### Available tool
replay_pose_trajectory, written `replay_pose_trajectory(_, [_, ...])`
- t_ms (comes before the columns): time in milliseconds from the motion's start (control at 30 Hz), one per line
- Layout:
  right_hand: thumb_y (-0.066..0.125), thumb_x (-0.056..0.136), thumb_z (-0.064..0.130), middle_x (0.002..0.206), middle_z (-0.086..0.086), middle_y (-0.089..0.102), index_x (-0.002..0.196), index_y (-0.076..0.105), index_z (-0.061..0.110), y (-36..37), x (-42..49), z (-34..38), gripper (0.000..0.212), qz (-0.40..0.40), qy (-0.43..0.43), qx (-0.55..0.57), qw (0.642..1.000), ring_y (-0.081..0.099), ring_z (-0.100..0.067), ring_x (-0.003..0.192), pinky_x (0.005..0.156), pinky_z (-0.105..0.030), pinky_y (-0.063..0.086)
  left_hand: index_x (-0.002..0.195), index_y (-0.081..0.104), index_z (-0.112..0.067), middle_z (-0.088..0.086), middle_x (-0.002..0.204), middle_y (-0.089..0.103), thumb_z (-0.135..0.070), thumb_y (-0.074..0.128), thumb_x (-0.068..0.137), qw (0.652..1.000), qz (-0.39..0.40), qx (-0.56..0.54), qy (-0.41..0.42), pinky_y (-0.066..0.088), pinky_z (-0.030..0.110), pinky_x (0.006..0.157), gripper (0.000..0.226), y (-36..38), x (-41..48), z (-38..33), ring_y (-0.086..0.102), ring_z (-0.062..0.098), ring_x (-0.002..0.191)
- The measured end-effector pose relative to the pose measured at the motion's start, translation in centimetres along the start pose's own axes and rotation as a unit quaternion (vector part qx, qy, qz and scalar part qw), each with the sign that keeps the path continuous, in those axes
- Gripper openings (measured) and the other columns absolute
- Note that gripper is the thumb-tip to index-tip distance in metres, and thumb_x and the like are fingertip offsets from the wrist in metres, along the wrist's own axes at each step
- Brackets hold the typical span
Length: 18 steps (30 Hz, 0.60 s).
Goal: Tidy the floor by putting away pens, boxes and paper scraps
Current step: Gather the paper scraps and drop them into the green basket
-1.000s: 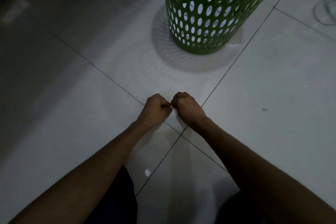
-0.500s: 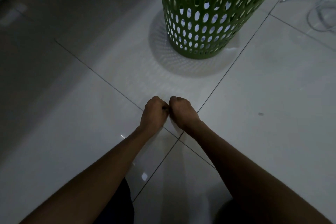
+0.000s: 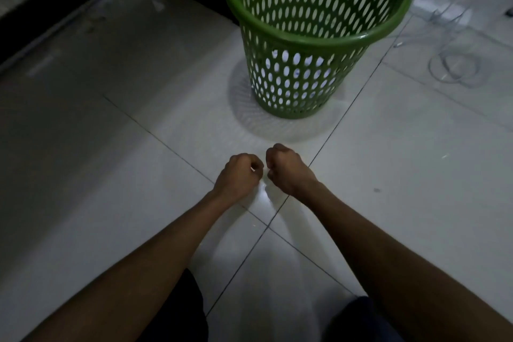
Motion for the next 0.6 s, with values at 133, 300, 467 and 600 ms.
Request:
replay_pose_trajectory(133, [0.059,0.074,-0.001,0.089,-0.007,0.052,0.076,0.052,0.014,-6.8,-0.6,1.1,0.017,-0.062,-0.001,0.005,0.998,0.051,-0.024,0.079,0.065,-0.027,0.035,0.103,0.07,-0.015,0.002,0.104,0.071,-0.017,0.058,0.087,0.999,-0.031,0.012,0.038,0.055,0.038,0.085,0.02,-4.3,-0.4,-4.9,0.066,0.019,0.091])
replay_pose_trajectory(300, [0.059,0.07,-0.002,0.086,-0.004,0.051,0.068,0.049,0.018,-14.9,-2.0,3.2,0.023,-0.139,-0.022,0.011,0.99,0.054,-0.026,0.083,0.067,-0.026,0.038,0.095,0.07,-0.017,0.003,0.098,0.07,-0.02,0.057,0.085,0.991,-0.084,0.031,0.094,0.055,0.041,0.081,0.017,-9.3,-1.3,-11.1,0.065,0.022,0.086])
replay_pose_trajectory(467, [0.056,0.084,0.003,0.094,-0.008,0.053,0.085,0.063,0.008,-22.6,-3.0,4.5,0.009,-0.231,-0.034,-0.001,0.972,0.054,-0.022,0.083,0.075,-0.032,0.049,0.093,0.07,-0.02,0.002,0.092,0.071,-0.024,0.054,0.083,0.976,-0.154,0.037,0.151,0.056,0.04,0.079,0.02,-13.8,-1.6,-16.8,0.066,0.021,0.084])
replay_pose_trajectory(600, [0.057,0.089,0.01,0.102,-0.006,0.049,0.106,0.063,0.007,-26.5,-2.9,5.0,0.019,-0.281,-0.037,-0.002,0.959,0.05,-0.017,0.088,0.079,-0.027,0.045,0.099,0.07,-0.017,0.0,0.092,0.071,-0.02,0.055,0.088,0.964,-0.194,0.017,0.183,0.057,0.037,0.077,0.019,-17.0,-1.1,-19.8,0.066,0.015,0.08])
Point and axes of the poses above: each hand's wrist, its own x-axis towards the middle knuckle, its own y-axis out of the palm, z = x × y, the point moved 8 cm from there along x, towards the middle knuckle
